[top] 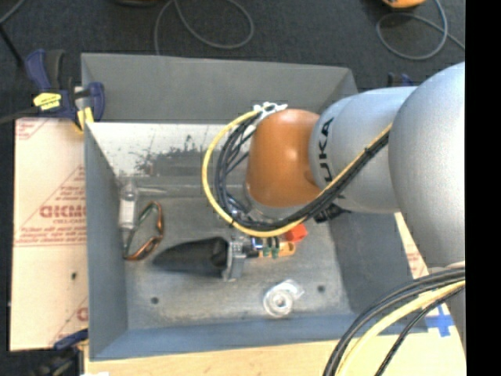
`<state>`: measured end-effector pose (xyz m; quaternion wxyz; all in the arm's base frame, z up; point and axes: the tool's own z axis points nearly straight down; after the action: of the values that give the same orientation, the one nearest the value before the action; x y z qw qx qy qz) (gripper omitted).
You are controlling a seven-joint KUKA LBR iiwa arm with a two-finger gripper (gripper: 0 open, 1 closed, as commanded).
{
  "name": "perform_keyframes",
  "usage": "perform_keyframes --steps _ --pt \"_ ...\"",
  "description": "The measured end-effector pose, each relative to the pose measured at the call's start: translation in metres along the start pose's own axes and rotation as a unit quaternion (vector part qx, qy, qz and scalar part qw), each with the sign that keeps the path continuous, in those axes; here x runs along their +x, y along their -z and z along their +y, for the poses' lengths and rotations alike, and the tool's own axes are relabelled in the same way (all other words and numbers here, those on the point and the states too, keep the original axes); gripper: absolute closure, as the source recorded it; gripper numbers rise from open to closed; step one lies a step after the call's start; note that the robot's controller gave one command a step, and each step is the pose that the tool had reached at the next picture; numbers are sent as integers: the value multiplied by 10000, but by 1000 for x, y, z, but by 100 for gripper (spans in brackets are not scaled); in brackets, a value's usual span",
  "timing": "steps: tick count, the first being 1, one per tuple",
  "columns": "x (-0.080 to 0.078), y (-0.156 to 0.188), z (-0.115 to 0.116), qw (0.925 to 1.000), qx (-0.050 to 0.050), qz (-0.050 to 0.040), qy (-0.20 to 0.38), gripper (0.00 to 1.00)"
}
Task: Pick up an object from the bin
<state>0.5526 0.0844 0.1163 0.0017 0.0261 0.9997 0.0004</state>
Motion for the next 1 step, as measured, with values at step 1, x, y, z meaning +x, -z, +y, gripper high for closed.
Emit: perform_keyframes --steps 1 --pt "-6 -43 40 9986 -9 -48 519 100"
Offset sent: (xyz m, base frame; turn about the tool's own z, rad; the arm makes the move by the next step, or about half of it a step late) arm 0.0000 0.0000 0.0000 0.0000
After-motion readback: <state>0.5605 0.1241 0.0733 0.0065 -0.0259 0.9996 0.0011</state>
